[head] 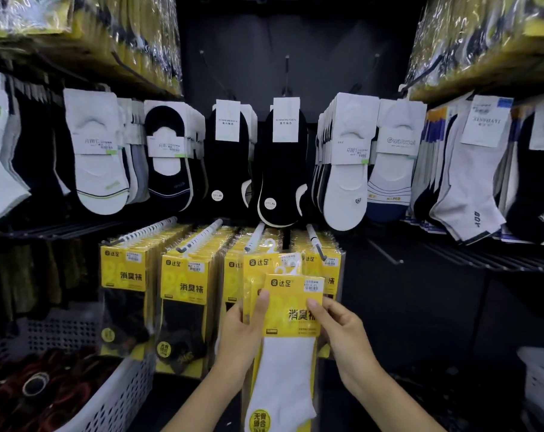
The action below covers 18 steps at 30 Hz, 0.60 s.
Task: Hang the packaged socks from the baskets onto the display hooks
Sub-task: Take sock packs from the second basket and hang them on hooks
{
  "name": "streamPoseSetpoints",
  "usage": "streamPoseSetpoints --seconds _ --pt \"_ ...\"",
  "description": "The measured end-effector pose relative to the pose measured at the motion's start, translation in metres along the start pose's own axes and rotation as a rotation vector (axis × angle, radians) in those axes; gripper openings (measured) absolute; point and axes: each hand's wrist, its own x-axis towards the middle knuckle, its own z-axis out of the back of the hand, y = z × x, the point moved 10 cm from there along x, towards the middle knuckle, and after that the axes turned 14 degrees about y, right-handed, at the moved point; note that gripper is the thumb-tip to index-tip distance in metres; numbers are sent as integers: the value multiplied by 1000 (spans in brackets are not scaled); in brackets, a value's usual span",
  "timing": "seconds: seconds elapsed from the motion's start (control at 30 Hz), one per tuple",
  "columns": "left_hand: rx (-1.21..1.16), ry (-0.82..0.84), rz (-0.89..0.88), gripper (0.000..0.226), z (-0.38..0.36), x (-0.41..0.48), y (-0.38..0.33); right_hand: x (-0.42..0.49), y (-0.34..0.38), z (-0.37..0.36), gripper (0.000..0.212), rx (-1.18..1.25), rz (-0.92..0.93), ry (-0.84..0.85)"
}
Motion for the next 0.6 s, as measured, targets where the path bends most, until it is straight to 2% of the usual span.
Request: streamPoseSetpoints --seconds 0.13,0.23,0.27,0.37,0.47,0.6 --pt "42 7 -17 38 6 1 -3 -1 -8 5 20 57 -42 20" --pt "128 -28 -29 45 19 3 -6 -3 -8 19 19 35 -30 -32" --pt "146 -55 -36 42 25 3 -9 -4 -6 28 18 41 -14 -70" --pt "212 -183 -73 16 49 2 -23 -6 3 62 16 43 47 -211" --pt "314 -230 -80 14 63 1 -32 -1 13 84 14 16 87 -270" --pt "353 -199 -106 20 66 7 -35 26 19 81 11 -84 99 -227"
